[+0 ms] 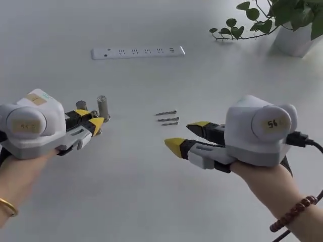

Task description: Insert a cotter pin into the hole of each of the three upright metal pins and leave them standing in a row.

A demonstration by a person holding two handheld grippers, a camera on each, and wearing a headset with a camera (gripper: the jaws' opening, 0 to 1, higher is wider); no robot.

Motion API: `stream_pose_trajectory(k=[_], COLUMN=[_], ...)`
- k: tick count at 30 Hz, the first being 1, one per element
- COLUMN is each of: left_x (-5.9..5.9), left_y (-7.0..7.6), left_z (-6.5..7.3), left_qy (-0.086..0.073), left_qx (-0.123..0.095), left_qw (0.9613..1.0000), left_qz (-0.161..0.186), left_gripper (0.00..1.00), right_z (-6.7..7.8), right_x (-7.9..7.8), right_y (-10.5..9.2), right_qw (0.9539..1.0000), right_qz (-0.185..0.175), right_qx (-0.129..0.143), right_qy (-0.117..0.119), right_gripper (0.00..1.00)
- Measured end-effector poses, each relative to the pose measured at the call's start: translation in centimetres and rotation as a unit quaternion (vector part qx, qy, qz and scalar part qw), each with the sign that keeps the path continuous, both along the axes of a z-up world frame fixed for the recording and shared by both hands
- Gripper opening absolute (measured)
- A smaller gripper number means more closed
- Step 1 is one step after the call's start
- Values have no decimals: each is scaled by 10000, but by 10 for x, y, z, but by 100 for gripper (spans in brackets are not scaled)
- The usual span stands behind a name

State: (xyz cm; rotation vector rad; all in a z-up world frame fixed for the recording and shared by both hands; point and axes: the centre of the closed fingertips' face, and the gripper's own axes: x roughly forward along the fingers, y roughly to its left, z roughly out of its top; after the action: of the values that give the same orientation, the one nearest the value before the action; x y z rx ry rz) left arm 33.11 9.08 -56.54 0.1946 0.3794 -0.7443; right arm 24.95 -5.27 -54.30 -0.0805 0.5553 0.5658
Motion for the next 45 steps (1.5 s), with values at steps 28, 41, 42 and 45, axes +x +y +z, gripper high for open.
stream_pose_trajectory(k=[28,41,42,45], left_x=[-21,-44,-45,-48], left_y=[2,3,3,5], left_z=[0,-2,-2,-3], left_qy=[412,491,493,546], left_qx=[18,-34,-34,-132], left_qw=[9919,9861,9860,9828], left_qz=[1205,1586,1595,1761], left_gripper=[7,7,7,7], right_z=[6,3,3,4], right_x=[-8,-17,-17,-19], right_y=[-13,-16,-16,-15], right_qw=[9993,9994,9994,9994], right_qz=[-334,-275,-272,-260], right_qx=[178,196,193,206], right_qy=[-15,47,49,40], right_gripper=[31,31,31,31])
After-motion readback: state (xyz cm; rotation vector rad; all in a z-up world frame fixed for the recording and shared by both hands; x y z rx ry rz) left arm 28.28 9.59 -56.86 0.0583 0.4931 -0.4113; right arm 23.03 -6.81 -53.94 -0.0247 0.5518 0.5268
